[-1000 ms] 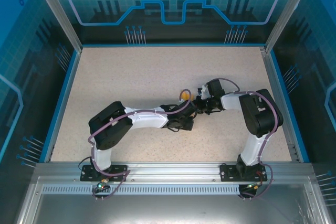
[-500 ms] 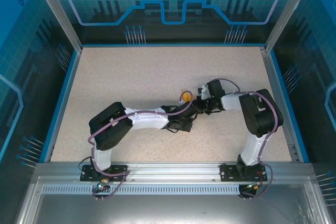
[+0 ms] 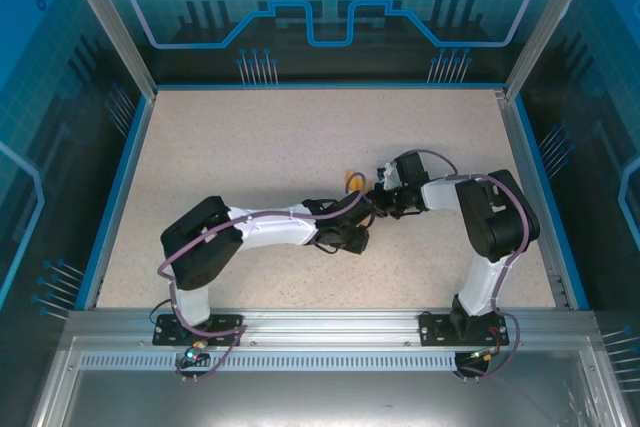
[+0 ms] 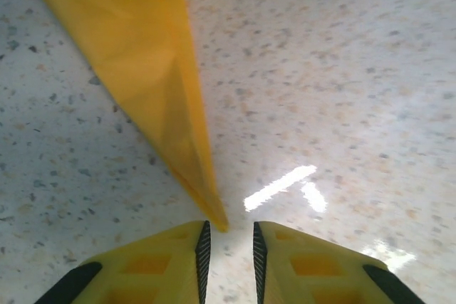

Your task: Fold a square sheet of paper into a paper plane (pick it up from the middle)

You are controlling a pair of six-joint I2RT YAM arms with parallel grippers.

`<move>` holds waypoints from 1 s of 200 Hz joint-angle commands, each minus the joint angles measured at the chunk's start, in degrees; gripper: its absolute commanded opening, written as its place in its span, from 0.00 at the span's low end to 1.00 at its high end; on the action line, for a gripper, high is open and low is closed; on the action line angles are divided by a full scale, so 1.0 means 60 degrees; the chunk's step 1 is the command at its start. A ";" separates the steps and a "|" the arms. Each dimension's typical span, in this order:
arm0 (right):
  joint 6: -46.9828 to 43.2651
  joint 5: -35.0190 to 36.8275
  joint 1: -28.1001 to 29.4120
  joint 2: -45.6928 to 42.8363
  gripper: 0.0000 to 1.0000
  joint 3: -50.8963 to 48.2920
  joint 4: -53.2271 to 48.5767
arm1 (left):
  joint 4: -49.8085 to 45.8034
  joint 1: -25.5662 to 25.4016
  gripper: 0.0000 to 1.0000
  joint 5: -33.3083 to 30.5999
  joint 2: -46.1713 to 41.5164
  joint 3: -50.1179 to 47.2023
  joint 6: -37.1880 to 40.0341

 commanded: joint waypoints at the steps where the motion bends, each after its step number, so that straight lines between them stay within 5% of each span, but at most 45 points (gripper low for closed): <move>1: -0.0092 0.1106 -0.0109 0.0662 0.03 -0.0436 -0.0836 | -0.0054 0.0564 0.20 0.0882 -0.0684 0.0013 -0.0021; 84: -0.0106 0.1032 -0.0140 0.0659 0.03 -0.0409 -0.0846 | 0.1360 0.1330 0.06 0.1998 0.0164 0.0019 -0.0078; 200: -0.0151 0.1029 -0.0176 0.0734 0.03 -0.0447 -0.0827 | 0.1402 0.1325 0.03 0.2760 0.1152 0.0031 0.0062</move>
